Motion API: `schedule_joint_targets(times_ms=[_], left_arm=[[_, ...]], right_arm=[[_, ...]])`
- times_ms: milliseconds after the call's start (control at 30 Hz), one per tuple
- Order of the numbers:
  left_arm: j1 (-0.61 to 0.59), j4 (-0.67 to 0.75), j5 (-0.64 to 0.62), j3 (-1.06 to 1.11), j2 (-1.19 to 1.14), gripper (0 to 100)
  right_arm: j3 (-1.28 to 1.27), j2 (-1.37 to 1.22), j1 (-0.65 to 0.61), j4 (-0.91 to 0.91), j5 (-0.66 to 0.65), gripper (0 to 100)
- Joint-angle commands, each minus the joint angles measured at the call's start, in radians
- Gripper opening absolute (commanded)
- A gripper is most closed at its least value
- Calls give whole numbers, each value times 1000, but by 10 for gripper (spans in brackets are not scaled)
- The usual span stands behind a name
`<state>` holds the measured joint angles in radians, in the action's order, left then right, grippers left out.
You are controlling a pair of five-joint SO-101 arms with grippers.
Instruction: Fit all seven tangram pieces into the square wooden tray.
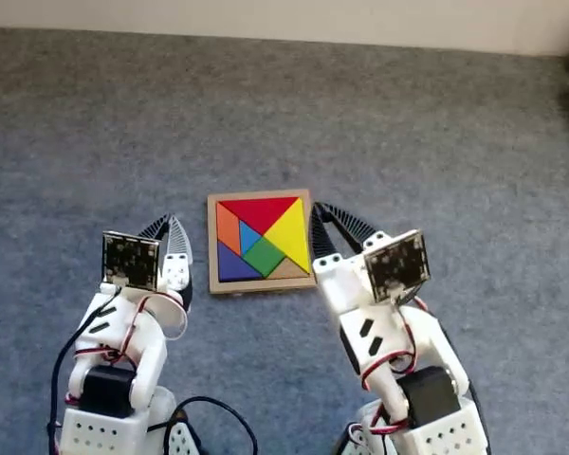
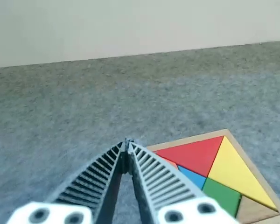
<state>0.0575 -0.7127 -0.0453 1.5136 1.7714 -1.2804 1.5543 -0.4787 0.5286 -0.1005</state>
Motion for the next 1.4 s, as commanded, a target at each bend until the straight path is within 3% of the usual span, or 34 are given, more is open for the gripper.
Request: schedule_joint_targets(times_ms=[0, 200, 433, 600, 767, 1200, 1367], left_arm=[[39, 18, 9, -10, 54, 11], [41, 15, 11, -7, 54, 11], [45, 18, 43, 45, 53, 11], [39, 17, 46, 182, 54, 11], [38, -51, 46, 182, 51, 11], [36, -348, 46, 182, 50, 9], [-81, -446, 46, 182, 50, 10]], right_arm=[[-25, 99, 56, -24, 98, 9], [-140, 285, 170, -24, 115, 9], [-249, 283, 288, -24, 115, 9], [-340, 285, 306, -24, 115, 10], [-498, 283, 306, -15, 118, 10], [-542, 283, 308, 435, 118, 9], [-542, 283, 308, 596, 117, 9]])
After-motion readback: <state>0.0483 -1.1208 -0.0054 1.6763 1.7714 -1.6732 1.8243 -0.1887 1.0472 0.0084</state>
